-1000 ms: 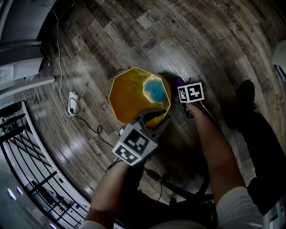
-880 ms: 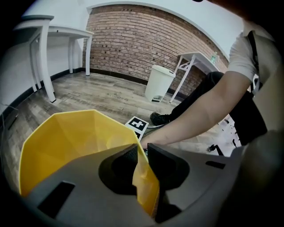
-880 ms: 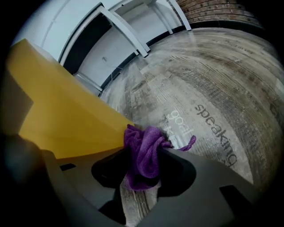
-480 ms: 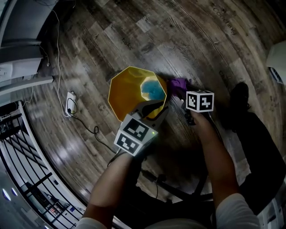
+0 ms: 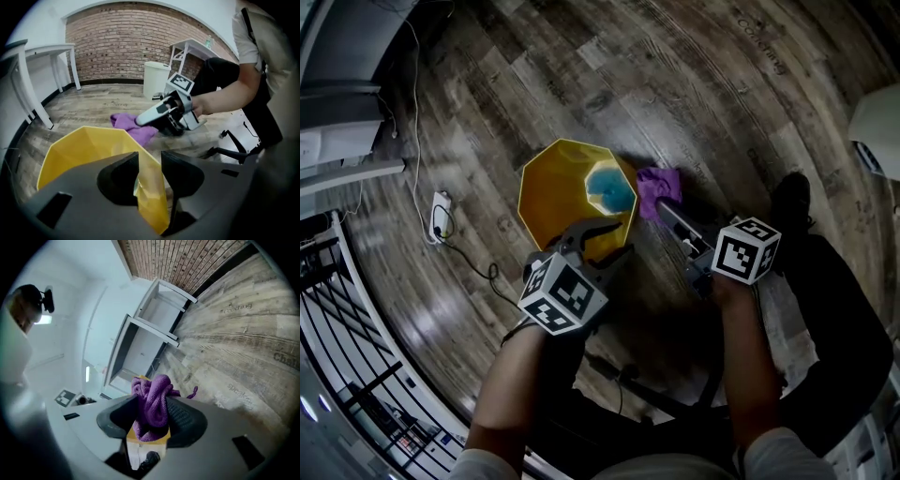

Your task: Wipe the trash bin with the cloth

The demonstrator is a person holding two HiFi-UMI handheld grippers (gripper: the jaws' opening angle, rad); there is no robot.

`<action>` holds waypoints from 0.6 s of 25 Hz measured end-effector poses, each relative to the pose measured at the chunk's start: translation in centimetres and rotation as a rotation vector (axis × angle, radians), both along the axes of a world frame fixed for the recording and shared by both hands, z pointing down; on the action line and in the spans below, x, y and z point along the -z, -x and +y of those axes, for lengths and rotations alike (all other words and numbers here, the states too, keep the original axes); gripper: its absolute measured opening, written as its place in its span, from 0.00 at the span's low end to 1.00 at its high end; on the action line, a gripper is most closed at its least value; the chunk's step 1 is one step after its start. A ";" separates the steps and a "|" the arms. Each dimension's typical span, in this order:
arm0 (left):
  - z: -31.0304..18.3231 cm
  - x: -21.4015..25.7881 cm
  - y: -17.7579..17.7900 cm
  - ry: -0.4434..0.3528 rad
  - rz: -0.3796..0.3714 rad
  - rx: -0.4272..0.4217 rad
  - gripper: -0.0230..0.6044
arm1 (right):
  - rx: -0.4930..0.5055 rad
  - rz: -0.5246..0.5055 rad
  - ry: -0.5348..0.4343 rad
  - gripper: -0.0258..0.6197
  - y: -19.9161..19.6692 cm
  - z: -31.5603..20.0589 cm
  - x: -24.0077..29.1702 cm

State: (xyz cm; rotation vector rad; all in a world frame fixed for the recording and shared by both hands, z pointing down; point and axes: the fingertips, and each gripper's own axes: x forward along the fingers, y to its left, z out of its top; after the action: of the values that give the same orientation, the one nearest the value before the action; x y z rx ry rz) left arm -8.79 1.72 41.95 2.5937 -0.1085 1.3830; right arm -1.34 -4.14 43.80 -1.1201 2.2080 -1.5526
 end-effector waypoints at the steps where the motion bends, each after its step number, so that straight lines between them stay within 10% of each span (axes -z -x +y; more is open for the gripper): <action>1: 0.1 -0.3 0.2 0.012 -0.009 0.002 0.26 | 0.003 -0.038 -0.023 0.33 0.1 0.1 0.9; 15: 0.1 0.4 -0.8 0.078 0.033 0.050 0.21 | 0.117 0.009 0.054 0.33 1.6 -0.8 -5.0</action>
State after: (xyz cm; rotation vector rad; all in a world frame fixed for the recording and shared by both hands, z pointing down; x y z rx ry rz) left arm -7.98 1.82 41.52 2.5308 -0.1120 1.3006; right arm -2.91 -4.94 48.76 -1.0308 2.2884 -1.6660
